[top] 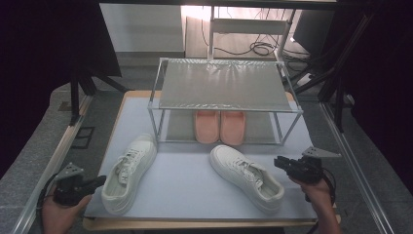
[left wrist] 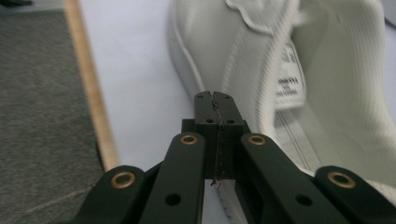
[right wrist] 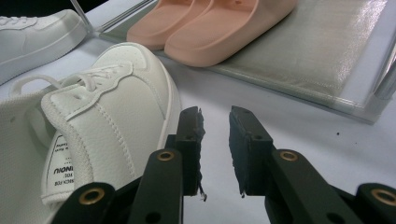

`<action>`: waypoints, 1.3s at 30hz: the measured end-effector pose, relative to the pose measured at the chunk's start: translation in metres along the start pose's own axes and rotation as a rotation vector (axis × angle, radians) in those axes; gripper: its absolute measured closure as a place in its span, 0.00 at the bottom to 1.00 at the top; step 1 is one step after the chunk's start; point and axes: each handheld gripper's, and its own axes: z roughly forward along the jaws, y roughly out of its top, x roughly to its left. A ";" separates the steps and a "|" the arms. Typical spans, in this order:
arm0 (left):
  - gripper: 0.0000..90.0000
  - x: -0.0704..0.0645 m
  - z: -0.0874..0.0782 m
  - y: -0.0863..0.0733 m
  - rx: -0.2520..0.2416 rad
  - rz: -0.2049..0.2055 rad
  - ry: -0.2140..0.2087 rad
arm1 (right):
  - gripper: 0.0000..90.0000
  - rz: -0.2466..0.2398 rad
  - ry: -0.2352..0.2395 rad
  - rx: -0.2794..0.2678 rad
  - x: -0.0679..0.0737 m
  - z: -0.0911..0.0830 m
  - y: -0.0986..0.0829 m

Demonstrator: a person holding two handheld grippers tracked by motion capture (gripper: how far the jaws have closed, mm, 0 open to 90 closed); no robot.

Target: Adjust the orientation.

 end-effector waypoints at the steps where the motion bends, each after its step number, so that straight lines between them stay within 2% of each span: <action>1: 1.00 0.000 0.000 0.000 -0.001 0.000 0.003 | 0.83 0.000 0.000 0.000 0.000 0.000 0.000; 4: 1.00 -0.005 0.000 -0.001 -0.002 0.013 0.009 | 0.83 0.002 -0.003 -0.003 -0.001 -0.001 0.000; 20: 1.00 -0.038 0.007 -0.001 0.040 0.106 -0.115 | 0.83 -0.002 -0.003 -0.003 0.000 0.002 0.001; 26: 1.00 -0.053 0.016 0.003 0.050 0.137 -0.182 | 0.83 -0.001 -0.003 -0.005 0.000 0.000 0.001; 34: 0.99 -0.077 0.032 0.012 0.062 0.185 -0.252 | 0.83 -0.001 0.001 -0.006 0.001 0.000 0.003; 39: 0.98 -0.087 0.040 0.018 0.068 0.207 -0.270 | 0.83 0.001 -0.001 -0.012 0.001 -0.001 0.003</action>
